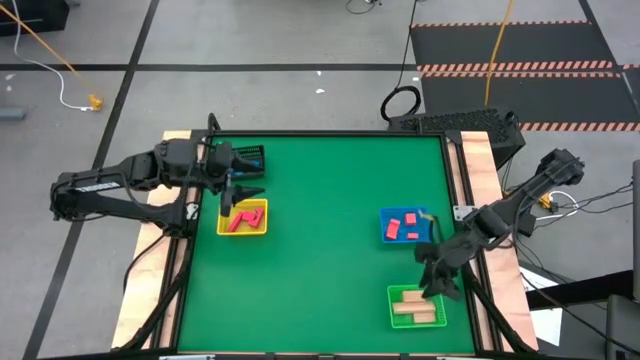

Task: Sort & place blocks by color
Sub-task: Return to Home Position

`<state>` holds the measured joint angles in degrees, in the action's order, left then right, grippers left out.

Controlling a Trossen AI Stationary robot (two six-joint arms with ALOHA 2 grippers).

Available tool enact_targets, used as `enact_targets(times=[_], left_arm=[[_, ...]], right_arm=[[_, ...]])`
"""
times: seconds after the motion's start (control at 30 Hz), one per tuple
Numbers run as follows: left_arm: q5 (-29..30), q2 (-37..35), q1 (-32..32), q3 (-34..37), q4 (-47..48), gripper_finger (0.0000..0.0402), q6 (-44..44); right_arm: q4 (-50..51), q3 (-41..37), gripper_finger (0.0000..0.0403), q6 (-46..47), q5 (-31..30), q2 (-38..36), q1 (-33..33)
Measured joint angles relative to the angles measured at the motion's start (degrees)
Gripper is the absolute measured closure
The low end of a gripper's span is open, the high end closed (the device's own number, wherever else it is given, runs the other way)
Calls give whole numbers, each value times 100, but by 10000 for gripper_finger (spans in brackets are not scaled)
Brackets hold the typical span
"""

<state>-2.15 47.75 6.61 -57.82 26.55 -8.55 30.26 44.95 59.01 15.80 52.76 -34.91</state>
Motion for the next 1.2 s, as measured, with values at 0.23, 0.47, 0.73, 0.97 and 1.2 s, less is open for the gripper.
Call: enact_targets(times=[0.23,0.47,0.73,0.97,1.2], left_arm=[[47,-133,4,-3,229,108,373],[127,-164,7,420,101,108,394],[131,-615,13,1755,-1411,108,-164],[127,-955,13,3224,-3438,108,-744],[231,-969,13,4343,-5133,108,-1327]], right_arm=[[253,0,232,-927,-1740,-601,8],[257,0,232,-1651,-3229,-1002,8],[183,0,232,-2093,-4375,-1342,8],[83,0,232,-2511,-5027,-1473,8],[83,0,232,-2547,-5208,-1514,8]])
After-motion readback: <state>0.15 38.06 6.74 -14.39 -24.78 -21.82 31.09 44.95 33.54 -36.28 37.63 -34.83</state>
